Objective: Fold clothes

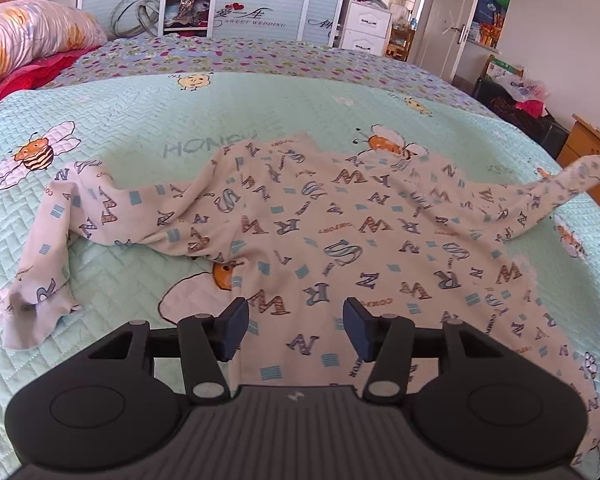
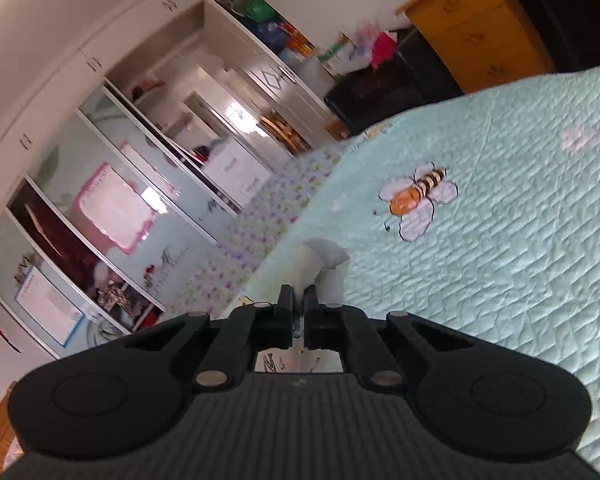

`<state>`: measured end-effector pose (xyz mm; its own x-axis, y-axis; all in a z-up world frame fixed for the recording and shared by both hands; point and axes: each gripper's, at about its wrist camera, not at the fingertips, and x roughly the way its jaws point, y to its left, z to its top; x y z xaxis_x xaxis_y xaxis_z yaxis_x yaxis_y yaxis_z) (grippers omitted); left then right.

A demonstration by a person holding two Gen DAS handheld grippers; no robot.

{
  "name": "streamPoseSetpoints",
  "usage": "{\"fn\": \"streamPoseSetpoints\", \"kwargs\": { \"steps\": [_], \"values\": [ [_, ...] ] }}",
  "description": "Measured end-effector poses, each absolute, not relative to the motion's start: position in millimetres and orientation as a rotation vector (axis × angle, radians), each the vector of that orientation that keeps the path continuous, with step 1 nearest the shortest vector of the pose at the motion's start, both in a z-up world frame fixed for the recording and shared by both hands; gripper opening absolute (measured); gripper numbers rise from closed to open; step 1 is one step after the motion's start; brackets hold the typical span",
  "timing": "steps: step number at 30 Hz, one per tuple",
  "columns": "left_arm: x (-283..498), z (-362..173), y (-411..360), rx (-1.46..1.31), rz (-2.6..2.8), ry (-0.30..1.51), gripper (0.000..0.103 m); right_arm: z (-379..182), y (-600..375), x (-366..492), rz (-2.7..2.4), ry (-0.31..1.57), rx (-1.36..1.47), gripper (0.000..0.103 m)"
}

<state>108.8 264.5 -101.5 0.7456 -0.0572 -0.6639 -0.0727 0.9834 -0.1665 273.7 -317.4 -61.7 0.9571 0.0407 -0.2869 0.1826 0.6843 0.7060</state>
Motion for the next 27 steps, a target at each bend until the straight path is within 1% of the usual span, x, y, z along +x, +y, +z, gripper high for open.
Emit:
{"fn": "streamPoseSetpoints", "kwargs": {
  "steps": [2,3,4,5,6,8,10,12,20,23,24,25,26,27],
  "values": [
    [107,-101,260,-0.196,0.000,0.729,0.055,-77,-333,252,-0.103,0.321,0.812,0.004],
    [106,-101,257,-0.198,-0.008,0.733,0.055,-86,-341,244,-0.117,0.352,0.809,0.010],
    [105,-101,253,-0.193,-0.019,0.739,0.055,-104,-351,245,-0.147,0.445,0.803,0.017],
    [104,-100,249,-0.182,-0.028,0.745,0.055,-120,-361,245,-0.192,0.535,0.793,0.027],
    [103,-98,245,-0.169,-0.034,0.746,0.055,-131,-368,240,-0.292,0.593,0.777,0.027],
    [99,-93,239,-0.142,-0.040,0.742,0.056,-138,-380,212,-0.438,0.579,0.788,0.027],
    [96,-92,238,-0.142,-0.037,0.744,0.058,-134,-378,196,-0.386,0.525,0.812,0.032],
    [96,-93,237,-0.149,-0.028,0.757,0.058,-129,-372,190,-0.314,0.506,0.804,0.051],
    [89,-84,221,-0.109,-0.028,0.766,0.060,-143,-386,266,-0.212,0.616,0.725,0.052],
    [88,-88,220,-0.106,-0.011,0.789,0.060,-161,-386,288,-0.181,0.724,0.713,0.052],
    [89,-90,220,-0.109,-0.004,0.797,0.060,-162,-383,291,-0.173,0.719,0.689,0.051],
    [89,-91,219,-0.110,0.002,0.803,0.060,-162,-380,292,-0.167,0.715,0.666,0.047],
    [90,-91,218,-0.109,0.005,0.806,0.060,-159,-377,290,-0.160,0.717,0.651,0.013],
    [90,-90,217,-0.104,0.004,0.807,0.060,-158,-376,291,-0.140,0.725,0.643,0.004]
  ]
}}
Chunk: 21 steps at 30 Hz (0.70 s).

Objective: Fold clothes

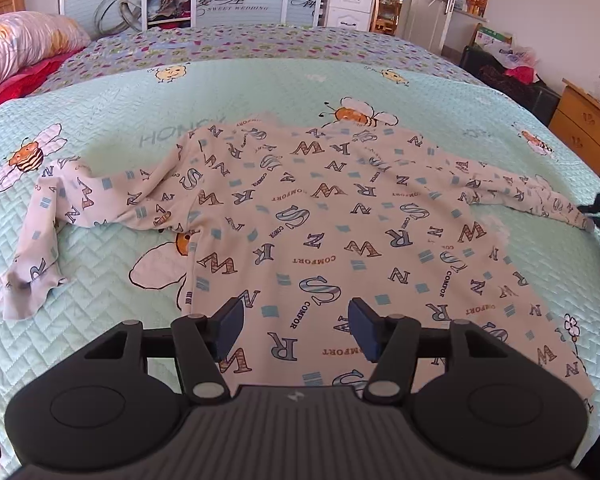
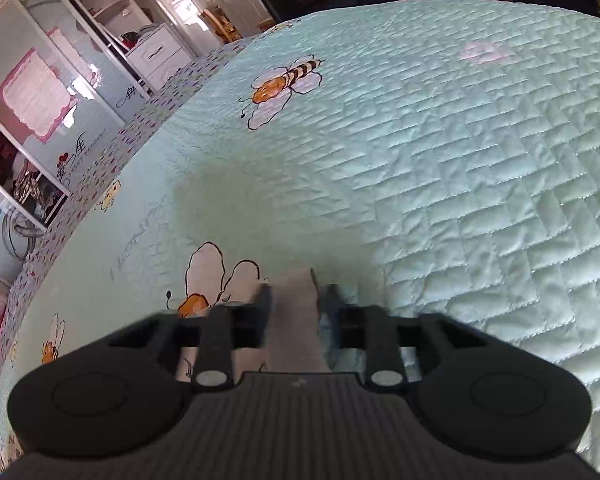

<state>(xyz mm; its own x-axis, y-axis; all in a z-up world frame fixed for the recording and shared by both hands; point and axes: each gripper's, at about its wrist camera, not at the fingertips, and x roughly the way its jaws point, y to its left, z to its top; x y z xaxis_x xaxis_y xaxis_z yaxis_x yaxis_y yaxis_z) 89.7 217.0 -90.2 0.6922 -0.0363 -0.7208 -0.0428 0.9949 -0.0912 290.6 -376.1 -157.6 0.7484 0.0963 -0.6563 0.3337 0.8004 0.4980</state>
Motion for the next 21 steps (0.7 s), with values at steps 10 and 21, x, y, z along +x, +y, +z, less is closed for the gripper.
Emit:
{"fn": "streamPoseSetpoints", "kwargs": {
  "steps": [10,21],
  "values": [
    [89,-92,217,-0.111,-0.010,0.801,0.062,-122,-420,266,-0.196,0.626,0.633,0.040],
    [32,-96,247,-0.195,0.013,0.847,0.062,-100,-251,149,0.301,0.672,0.616,0.057]
  ]
}}
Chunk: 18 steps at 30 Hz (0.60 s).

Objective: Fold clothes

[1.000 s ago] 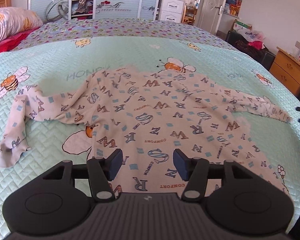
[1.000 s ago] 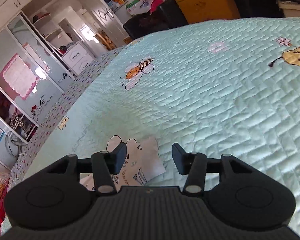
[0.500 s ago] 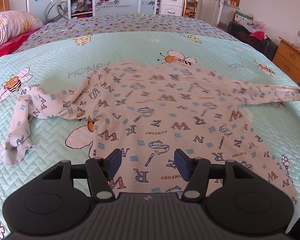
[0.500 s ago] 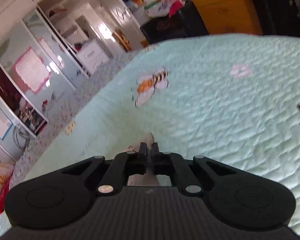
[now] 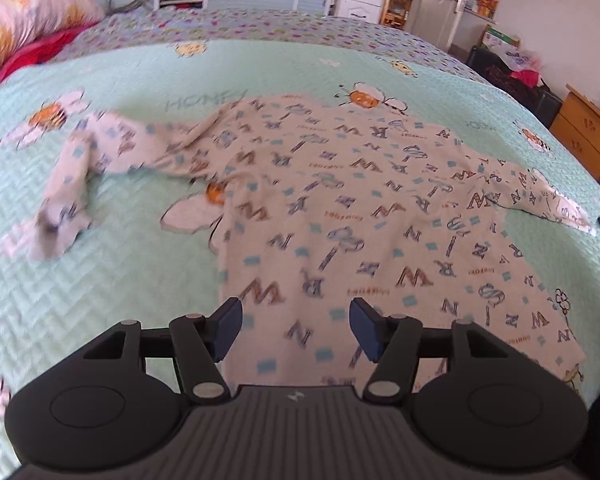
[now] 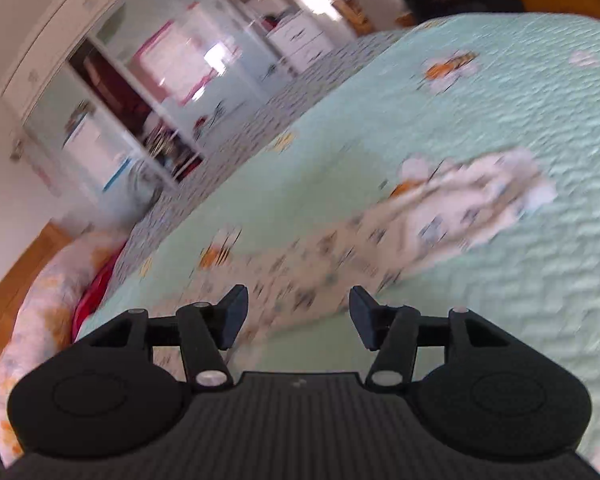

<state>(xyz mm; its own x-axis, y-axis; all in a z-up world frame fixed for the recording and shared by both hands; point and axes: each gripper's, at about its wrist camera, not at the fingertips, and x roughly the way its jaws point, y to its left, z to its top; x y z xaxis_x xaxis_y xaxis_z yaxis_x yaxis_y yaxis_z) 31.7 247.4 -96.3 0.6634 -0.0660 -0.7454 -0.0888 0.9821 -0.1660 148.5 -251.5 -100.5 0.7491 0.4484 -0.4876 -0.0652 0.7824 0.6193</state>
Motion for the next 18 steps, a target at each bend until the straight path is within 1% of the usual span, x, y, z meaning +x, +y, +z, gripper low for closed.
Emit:
{"fn": "streamPoseSetpoints", "kwargs": {
  "steps": [3,7,10,13,16,18],
  "values": [
    [3,-97,252,-0.238,0.008,0.858,0.062,-112,-211,126,0.433,0.839,0.561,0.057],
    [-28,-106,252,-0.249,-0.009,0.897,0.063,-121,-194,95,0.464,1.008,0.484,0.057],
    [-39,-114,257,-0.295,0.011,0.893,0.064,-130,-201,80,0.484,1.076,0.549,0.057],
    [-41,-121,271,-0.407,0.048,0.892,0.064,-146,-206,66,0.473,1.105,0.624,0.057],
    [-41,-129,287,-0.576,0.054,0.908,0.064,-158,-207,65,0.479,1.116,0.750,0.057],
    [-42,-136,293,-0.701,0.032,0.905,0.067,-163,-207,65,0.489,1.119,0.818,0.057]
  ]
}}
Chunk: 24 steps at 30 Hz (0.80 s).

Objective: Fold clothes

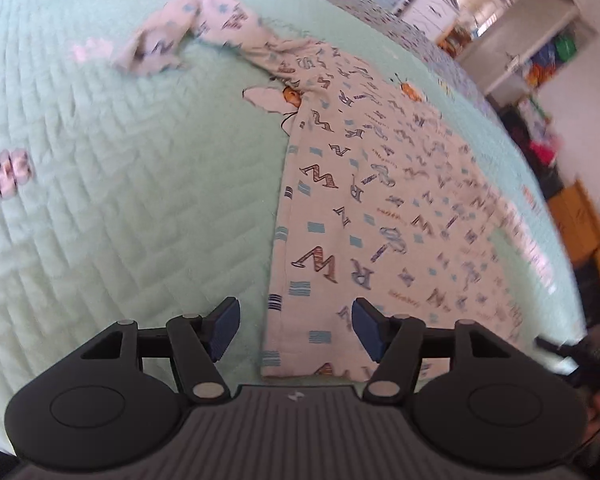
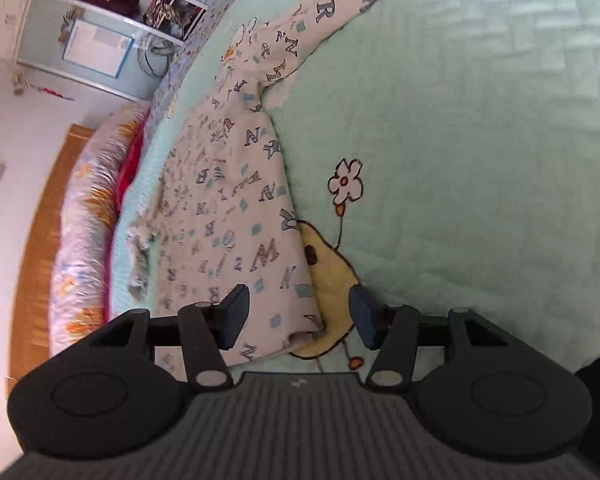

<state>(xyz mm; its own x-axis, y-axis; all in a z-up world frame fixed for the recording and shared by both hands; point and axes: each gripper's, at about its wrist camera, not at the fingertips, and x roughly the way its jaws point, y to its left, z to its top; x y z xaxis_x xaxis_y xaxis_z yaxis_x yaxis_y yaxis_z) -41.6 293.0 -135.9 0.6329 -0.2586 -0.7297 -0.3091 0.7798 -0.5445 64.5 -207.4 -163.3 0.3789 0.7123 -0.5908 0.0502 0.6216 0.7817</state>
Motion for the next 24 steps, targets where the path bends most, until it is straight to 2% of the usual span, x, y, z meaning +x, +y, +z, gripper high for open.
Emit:
{"fn": "streamPoseSetpoints", "kwargs": {
  "steps": [5,7,9,13,14,16,17,18,24],
  "values": [
    [-44,-155,299,-0.947,-0.007,0.921,0.068,-166,-201,60,0.501,1.137,0.839,0.049],
    [-47,-160,304,-1.017,-0.005,0.910,0.068,-169,-201,59,0.508,1.145,0.862,0.043],
    [-49,-162,310,-1.075,-0.003,0.903,0.068,-174,-200,57,0.505,1.157,0.867,0.033],
    [-56,-160,316,-1.112,0.006,0.909,0.064,-177,-201,55,0.486,1.155,0.886,0.023],
    [-57,-160,316,-1.110,0.006,0.912,0.061,-178,-202,54,0.483,1.153,0.887,0.020],
    [-59,-161,315,-1.089,0.031,0.922,0.048,-178,-201,53,0.474,1.152,0.874,0.013],
    [-60,-162,314,-1.077,0.055,0.932,0.030,-178,-201,53,0.469,1.153,0.864,0.007],
    [-60,-163,314,-1.067,0.073,0.941,0.012,-178,-200,53,0.464,1.152,0.857,0.005],
    [-66,-159,310,-1.021,0.081,0.916,0.005,-169,-196,49,0.460,1.116,0.813,0.001]
  ]
}}
